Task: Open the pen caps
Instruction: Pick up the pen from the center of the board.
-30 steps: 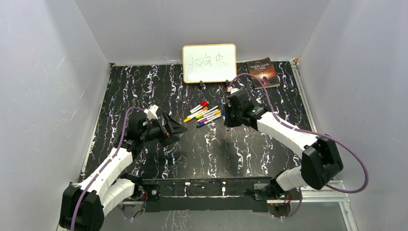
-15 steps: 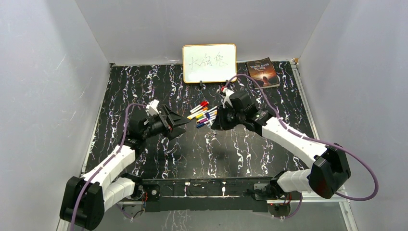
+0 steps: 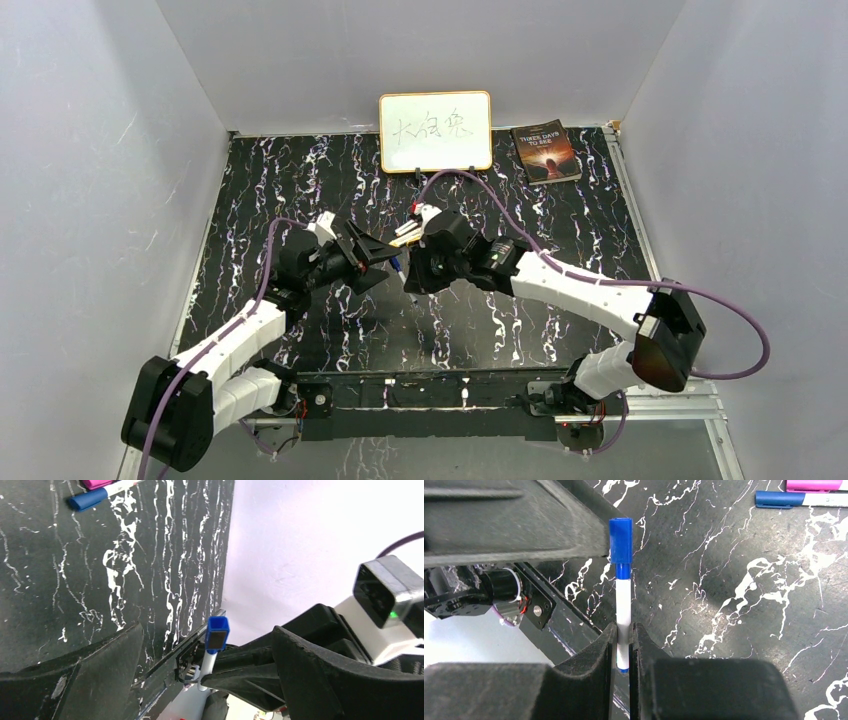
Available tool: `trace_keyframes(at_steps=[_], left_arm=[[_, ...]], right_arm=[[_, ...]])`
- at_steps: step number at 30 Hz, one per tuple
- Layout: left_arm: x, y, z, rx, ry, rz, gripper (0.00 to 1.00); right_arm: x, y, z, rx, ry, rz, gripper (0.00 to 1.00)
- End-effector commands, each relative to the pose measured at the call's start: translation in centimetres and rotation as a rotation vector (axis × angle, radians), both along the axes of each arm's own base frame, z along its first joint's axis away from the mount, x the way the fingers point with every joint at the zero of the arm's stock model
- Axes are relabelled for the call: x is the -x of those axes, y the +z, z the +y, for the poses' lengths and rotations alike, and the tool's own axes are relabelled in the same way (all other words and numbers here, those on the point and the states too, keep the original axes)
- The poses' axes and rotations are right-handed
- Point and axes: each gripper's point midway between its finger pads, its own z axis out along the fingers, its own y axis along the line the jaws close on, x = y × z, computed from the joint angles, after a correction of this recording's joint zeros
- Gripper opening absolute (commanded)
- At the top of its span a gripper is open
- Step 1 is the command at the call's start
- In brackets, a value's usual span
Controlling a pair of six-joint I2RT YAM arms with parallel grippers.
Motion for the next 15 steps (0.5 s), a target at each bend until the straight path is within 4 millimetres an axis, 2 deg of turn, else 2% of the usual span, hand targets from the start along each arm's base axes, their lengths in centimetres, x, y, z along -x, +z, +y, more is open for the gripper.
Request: trace_keyframes(at_steps=[1, 7, 15], left_arm=[[-0.6, 0.3, 0.2, -0.065, 0.042, -0.023, 0.98], [-0.5, 0.2, 0.1, -0.094, 0.042, -0.032, 0.94], [-0.1, -0.3, -0.1, -0.134, 0.022, -0.042, 0.76]], right_arm=[[-1.3, 2.2, 1.2, -0.023, -0.057, -0.048, 0.0], [-1.1, 2.1, 1.9, -0.032, -0.046, -0.036, 0.0], [-0.3, 1.6, 2.7, -0.06, -0.005, -0.005, 0.0]])
